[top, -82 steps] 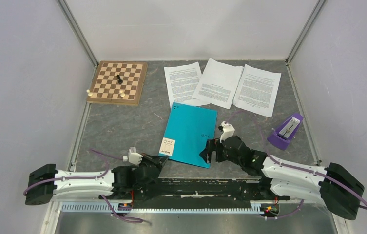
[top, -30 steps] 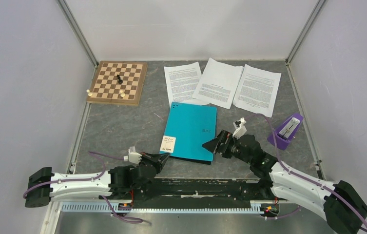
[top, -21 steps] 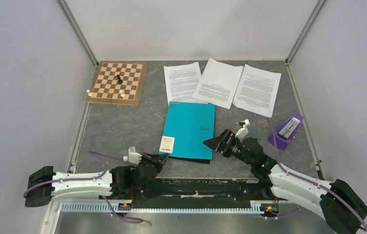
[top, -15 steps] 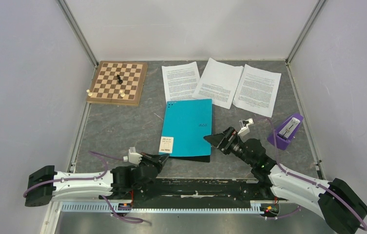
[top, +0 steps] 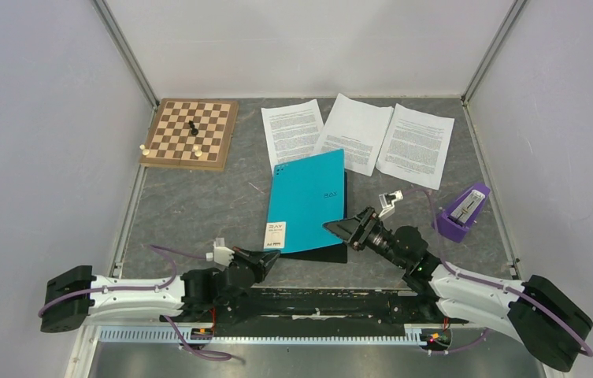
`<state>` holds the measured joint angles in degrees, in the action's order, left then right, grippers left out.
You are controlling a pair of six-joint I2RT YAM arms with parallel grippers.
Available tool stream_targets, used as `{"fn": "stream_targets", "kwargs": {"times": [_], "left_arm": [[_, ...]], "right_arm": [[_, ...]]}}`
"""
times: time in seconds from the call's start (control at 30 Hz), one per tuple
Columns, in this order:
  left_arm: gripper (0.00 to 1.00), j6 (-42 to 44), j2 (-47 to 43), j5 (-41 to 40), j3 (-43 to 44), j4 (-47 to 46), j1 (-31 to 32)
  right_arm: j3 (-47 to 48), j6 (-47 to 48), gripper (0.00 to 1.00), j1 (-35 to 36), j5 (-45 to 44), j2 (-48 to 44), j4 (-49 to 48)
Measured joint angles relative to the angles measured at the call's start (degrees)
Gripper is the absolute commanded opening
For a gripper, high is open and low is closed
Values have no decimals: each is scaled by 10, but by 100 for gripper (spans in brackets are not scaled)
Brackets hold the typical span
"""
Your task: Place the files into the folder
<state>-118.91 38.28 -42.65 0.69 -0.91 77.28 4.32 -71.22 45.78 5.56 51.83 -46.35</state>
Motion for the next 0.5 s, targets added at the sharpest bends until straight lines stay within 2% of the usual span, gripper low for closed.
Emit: {"fn": "stream_targets", "kwargs": {"times": [0.07, 0.13, 0.23, 0.3, 0.37, 0.43, 0.5], "left_arm": [[2, 0, 2, 6, 0, -7, 0], [2, 0, 1, 11, 0, -14, 0], [26, 0, -2, 22, 0, -13, 0], [41, 0, -9, 39, 5, 8, 0], [51, 0, -15, 68, 17, 44, 2], [59, 0, -24, 98, 36, 88, 4], [61, 0, -31, 121, 59, 133, 4]], "right_arm": [[1, 5, 62, 9, 0, 3, 12], [7, 17, 48, 15, -1, 4, 41], [30, 43, 22, 19, -9, 3, 106], [57, 64, 8, 21, -16, 2, 166], [85, 84, 0, 23, -23, 2, 214], [109, 102, 0, 25, -29, 1, 250], [120, 114, 0, 25, -32, -1, 280]]}}
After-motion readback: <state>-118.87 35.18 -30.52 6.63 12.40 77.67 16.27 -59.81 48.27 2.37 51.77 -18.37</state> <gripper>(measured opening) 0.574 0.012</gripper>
